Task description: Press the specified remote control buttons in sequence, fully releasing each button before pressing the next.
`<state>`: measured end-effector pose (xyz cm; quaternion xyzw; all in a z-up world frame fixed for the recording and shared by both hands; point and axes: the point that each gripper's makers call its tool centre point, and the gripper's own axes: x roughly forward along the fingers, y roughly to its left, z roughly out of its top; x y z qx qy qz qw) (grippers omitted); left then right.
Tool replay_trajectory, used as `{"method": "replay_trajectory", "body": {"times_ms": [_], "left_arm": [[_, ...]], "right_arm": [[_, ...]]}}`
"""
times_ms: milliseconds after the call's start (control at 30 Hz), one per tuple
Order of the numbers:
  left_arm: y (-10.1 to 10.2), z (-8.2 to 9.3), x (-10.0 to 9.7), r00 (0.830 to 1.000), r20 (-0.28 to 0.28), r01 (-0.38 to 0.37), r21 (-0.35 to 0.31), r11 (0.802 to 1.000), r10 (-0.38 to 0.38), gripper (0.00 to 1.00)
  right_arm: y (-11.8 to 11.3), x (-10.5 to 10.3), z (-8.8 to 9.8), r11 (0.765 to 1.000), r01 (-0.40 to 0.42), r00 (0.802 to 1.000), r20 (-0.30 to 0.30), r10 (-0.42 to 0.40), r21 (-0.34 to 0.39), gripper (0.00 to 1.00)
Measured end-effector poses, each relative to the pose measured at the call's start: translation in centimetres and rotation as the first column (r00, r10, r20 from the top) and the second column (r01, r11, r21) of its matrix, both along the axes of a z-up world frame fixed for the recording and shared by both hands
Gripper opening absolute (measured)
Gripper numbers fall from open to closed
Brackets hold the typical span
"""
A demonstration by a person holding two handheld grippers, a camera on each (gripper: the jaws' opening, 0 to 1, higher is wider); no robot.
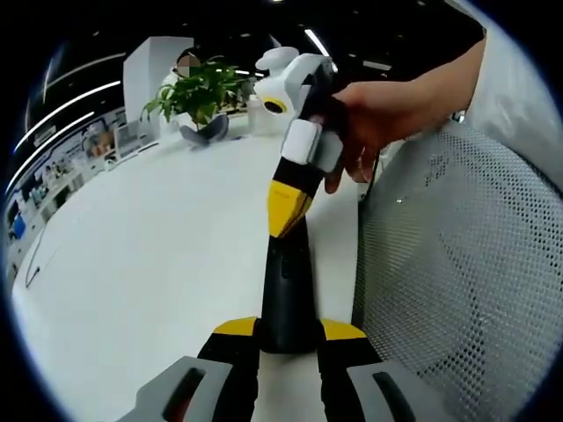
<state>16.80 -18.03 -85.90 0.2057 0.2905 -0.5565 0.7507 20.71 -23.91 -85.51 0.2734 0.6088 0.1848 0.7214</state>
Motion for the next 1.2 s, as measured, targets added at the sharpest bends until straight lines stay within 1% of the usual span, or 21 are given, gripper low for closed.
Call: {"method": "replay_trajectory", "body": {"times_ms": [133, 167, 267, 333, 433, 500, 567, 633, 733, 800, 867, 933, 1000, 1033, 1067, 1133, 1200], "left_arm": [[0.0, 0.0, 0.0, 1.000, 0.000, 0.001, 0.001, 1.000, -0.001, 0.24], [0.0, 0.0, 0.0, 1.000, 0.000, 0.001, 0.001, 1.000, -0.001, 0.24], [0.0, 0.0, 0.0, 1.000, 0.000, 0.000, 0.001, 1.000, 0.000, 0.24], [0.0, 0.0, 0.0, 1.000, -0.002, -0.002, 0.000, 1.000, 0.002, 0.24], [0.0, 0.0, 0.0, 1.000, 0.001, 0.003, 0.002, 1.000, -0.003, 0.24], [0.0, 0.0, 0.0, 1.000, 0.002, 0.007, 0.005, 1.000, -0.007, 0.24], [0.0, 0.0, 0.0, 1.000, 0.001, 0.008, 0.006, 1.000, -0.008, 0.24], [0.0, 0.0, 0.0, 1.000, 0.001, 0.008, 0.007, 1.000, -0.008, 0.24], [0.0, 0.0, 0.0, 1.000, 0.001, 0.007, 0.007, 1.000, -0.007, 0.24], [0.0, 0.0, 0.0, 1.000, 0.002, 0.008, 0.007, 1.000, -0.008, 0.24], [0.0, 0.0, 0.0, 1.000, 0.002, 0.008, 0.007, 1.000, -0.008, 0.24], [0.0, 0.0, 0.0, 1.000, 0.002, 0.008, 0.007, 1.000, -0.008, 0.24], [0.0, 0.0, 0.0, 1.000, 0.001, 0.008, 0.007, 1.000, -0.008, 0.24], [0.0, 0.0, 0.0, 1.000, 0.001, 0.008, 0.006, 1.000, -0.008, 0.24], [0.0, 0.0, 0.0, 1.000, 0.002, 0.008, 0.006, 1.000, -0.008, 0.24], [0.0, 0.0, 0.0, 1.000, 0.002, 0.009, 0.007, 1.000, -0.009, 0.24], [0.0, 0.0, -0.1, 1.000, 0.002, 0.010, 0.006, 1.000, -0.010, 0.24]], "right_arm": [[0.1, 0.0, -0.1, 0.999, -0.022, 0.997, -0.080, 0.019, -0.031, 0.00], [0.1, 0.0, -0.1, 0.999, -0.028, 0.993, -0.115, 0.024, -0.029, 0.00], [0.1, -0.1, -0.1, 0.998, -0.060, 0.980, -0.189, 0.058, -0.006, 0.00], [0.1, 0.0, -0.2, 0.998, -0.068, 0.976, -0.205, 0.067, 0.006, 0.00], [0.0, -0.1, -0.1, 0.998, -0.060, 0.979, -0.193, 0.064, 0.024, 0.00], [-0.1, -0.1, 0.0, 0.999, -0.012, 0.981, -0.195, 0.021, 0.045, 0.00], [0.0, -0.2, 0.1, 0.998, -0.020, 0.979, -0.201, 0.031, 0.057, 0.00], [-0.1, 0.0, 0.2, 0.998, -0.021, 0.978, -0.206, 0.033, 0.060, 0.00], [0.1, 1.2, 1.0, 0.996, 0.014, 0.984, -0.176, 0.001, 0.086, 0.00], [0.3, 1.4, 1.3, 0.997, 0.009, 0.985, -0.175, 0.006, 0.082, 0.00], [0.3, 0.8, 0.8, 0.998, -0.043, 0.981, -0.189, 0.052, 0.054, 0.00], [0.3, 0.3, 0.3, 0.997, -0.063, 0.979, -0.192, 0.069, 0.036, 0.00], [-0.3, -0.4, -0.6, 0.994, -0.104, 0.972, -0.211, 0.099, -0.012, 0.00], [0.0, 0.1, -0.1, 0.997, -0.077, 0.977, -0.196, 0.077, 0.010, 0.00], [-0.1, 0.0, -0.1, 0.996, -0.090, 0.976, -0.199, 0.089, 0.003, 0.00], [0.0, 0.0, -0.1, 0.991, -0.134, 0.975, -0.180, 0.127, -0.028, 0.00], [0.1, -0.1, -0.1, 0.987, -0.154, 0.974, -0.172, 0.145, -0.041, 0.00]]}}
